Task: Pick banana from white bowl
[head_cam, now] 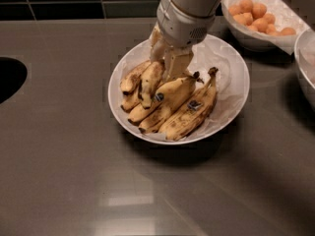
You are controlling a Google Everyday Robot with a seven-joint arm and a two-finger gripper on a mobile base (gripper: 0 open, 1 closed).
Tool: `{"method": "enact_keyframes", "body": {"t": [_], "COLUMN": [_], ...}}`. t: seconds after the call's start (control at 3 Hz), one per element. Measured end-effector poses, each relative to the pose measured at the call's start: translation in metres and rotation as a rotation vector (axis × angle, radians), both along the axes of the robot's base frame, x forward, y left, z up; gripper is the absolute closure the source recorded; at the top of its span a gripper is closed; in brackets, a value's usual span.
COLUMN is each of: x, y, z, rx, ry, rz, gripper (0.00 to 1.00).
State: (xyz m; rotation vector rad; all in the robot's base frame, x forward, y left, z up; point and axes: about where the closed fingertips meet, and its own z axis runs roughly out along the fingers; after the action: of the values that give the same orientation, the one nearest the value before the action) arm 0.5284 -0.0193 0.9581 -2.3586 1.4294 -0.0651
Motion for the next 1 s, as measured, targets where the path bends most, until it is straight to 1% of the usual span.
{"method": "enact_keyframes", "body": {"t": [0.33,0.67,1.0], "x": [0.000,0.000,0.004], "y": [0.000,0.008,0.013], "z": [0.001,0.021,0.034], "rx": [0.000,-0.027,-0.063], "ry": [-0.001,-0.031,-0.060], "rz": [0.000,0.012,0.025], "gripper": [1.00,1.00,1.00]}}
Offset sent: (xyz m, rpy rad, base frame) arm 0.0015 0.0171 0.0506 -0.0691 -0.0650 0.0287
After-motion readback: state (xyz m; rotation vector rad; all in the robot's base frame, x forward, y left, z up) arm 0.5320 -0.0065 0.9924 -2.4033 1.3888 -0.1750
